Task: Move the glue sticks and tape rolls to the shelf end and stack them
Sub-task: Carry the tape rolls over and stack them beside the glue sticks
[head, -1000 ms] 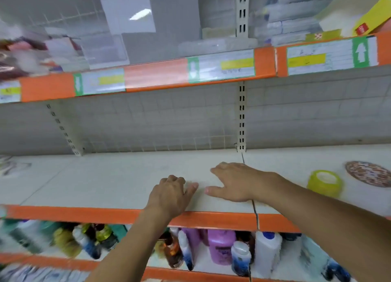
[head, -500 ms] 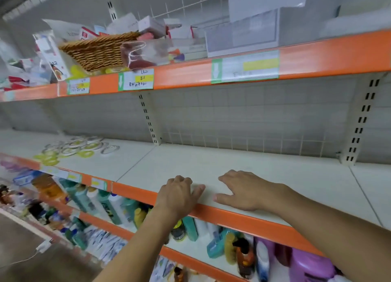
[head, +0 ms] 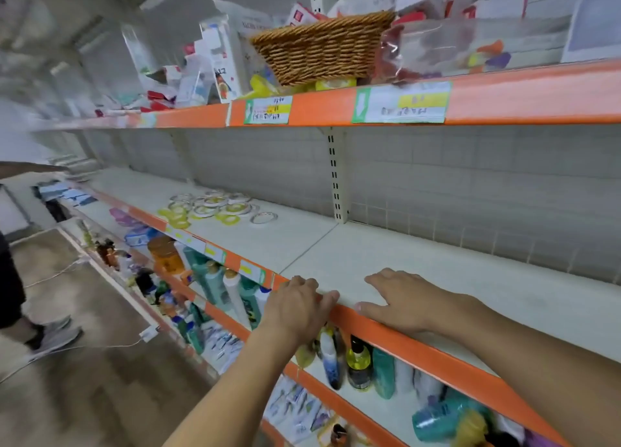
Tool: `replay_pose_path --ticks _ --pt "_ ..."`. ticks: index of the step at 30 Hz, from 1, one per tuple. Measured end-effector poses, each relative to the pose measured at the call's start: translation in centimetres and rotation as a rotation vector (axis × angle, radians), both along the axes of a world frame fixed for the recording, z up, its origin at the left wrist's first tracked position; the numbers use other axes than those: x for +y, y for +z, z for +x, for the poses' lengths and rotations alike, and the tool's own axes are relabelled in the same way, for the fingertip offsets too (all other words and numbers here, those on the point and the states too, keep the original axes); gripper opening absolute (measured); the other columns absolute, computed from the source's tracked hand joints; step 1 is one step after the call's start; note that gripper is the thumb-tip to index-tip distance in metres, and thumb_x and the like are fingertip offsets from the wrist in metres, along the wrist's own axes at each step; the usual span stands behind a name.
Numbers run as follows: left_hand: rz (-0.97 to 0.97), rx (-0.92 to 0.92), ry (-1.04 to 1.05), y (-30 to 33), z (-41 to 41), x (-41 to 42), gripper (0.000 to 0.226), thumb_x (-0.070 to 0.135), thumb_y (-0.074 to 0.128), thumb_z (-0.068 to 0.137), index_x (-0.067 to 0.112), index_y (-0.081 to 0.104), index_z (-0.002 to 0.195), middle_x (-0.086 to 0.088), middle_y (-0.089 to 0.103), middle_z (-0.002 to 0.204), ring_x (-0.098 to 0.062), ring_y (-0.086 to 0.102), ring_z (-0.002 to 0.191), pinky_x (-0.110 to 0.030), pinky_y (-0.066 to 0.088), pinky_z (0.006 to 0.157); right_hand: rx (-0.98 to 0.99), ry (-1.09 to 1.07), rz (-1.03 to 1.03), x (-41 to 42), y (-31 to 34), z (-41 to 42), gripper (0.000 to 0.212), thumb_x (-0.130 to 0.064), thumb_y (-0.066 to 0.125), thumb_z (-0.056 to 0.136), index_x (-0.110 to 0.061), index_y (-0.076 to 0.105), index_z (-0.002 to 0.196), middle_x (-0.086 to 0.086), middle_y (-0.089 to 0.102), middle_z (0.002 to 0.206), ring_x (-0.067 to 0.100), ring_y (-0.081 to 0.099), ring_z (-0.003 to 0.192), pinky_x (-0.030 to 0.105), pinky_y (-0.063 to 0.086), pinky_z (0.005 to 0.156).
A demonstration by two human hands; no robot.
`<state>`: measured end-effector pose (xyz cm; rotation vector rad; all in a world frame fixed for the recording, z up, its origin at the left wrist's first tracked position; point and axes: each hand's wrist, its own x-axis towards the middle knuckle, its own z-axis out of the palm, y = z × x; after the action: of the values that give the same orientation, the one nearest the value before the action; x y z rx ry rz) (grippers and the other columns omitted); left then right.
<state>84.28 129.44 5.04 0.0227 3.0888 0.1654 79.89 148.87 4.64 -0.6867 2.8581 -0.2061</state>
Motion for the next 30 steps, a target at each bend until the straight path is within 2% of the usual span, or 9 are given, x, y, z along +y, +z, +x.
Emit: replay_pose_path --ticks 6,9,13,17,21,30 --pt "0.071 0.015 0.132 -1.1 -2.4 -6.0 0.059 0.059 0.030 0.100 0.014 0.052 0.131 -0.011 0.052 0.133 -0.029 0.045 0.125 -0.039 0.039 0.103 0.024 0.087 -0.020 -6.4 -0.2 -4.0 0.078 -0.070 0.036 0.094 -0.021 0.030 0.154 0.004 0.038 0.154 0.025 0.039 0.138 0.039 0.032 0.113" --pt "0.050 0.007 0.144 -1.5 -4.0 -9.1 0.057 0.055 0.029 0.101 0.014 0.050 0.135 -0.011 0.050 0.136 -0.029 0.042 0.129 -0.039 0.037 0.105 0.028 0.125 -0.024 -9.6 -0.6 -6.4 0.077 -0.070 0.037 0.094 -0.021 0.030 0.153 0.005 0.038 0.153 0.025 0.039 0.138 0.039 0.032 0.113" --pt "0.082 0.053 0.222 -2.9 -7.0 -13.3 0.061 0.061 0.030 0.098 0.015 0.053 0.131 -0.009 0.052 0.133 -0.027 0.046 0.125 -0.039 0.040 0.100 0.029 0.172 -0.029 -14.0 -1.2 -10.3 0.077 -0.070 0.037 0.094 -0.020 0.032 0.152 0.006 0.039 0.153 0.025 0.039 0.138 0.037 0.032 0.113" --pt "0.086 0.040 0.229 -3.7 -10.5 -17.0 0.058 0.057 0.032 0.100 0.014 0.053 0.131 -0.009 0.053 0.131 -0.027 0.045 0.125 -0.039 0.039 0.104 0.010 0.191 -0.024 -18.3 -1.8 -14.6 0.074 -0.067 0.038 0.095 -0.018 0.036 0.150 0.007 0.041 0.149 0.026 0.040 0.136 0.037 0.033 0.112" --pt "0.111 0.025 0.238 -3.3 -14.6 -20.2 0.051 0.053 0.033 0.100 0.014 0.055 0.124 -0.010 0.053 0.126 -0.029 0.045 0.123 -0.038 0.038 0.099 -0.001 0.176 -0.025 -22.3 -2.0 -18.9 0.073 -0.069 0.038 0.094 -0.018 0.039 0.146 0.006 0.042 0.148 0.025 0.041 0.136 0.037 0.033 0.111" --pt "0.133 0.012 0.219 -4.0 -22.2 -26.6 0.058 0.055 0.033 0.100 0.011 0.048 0.135 -0.012 0.048 0.138 -0.031 0.041 0.129 -0.038 0.032 0.108 0.002 0.115 0.002 -27.6 -3.1 -26.4 0.071 -0.069 0.041 0.093 -0.017 0.044 0.141 0.007 0.043 0.144 0.026 0.044 0.132 0.038 0.037 0.108"
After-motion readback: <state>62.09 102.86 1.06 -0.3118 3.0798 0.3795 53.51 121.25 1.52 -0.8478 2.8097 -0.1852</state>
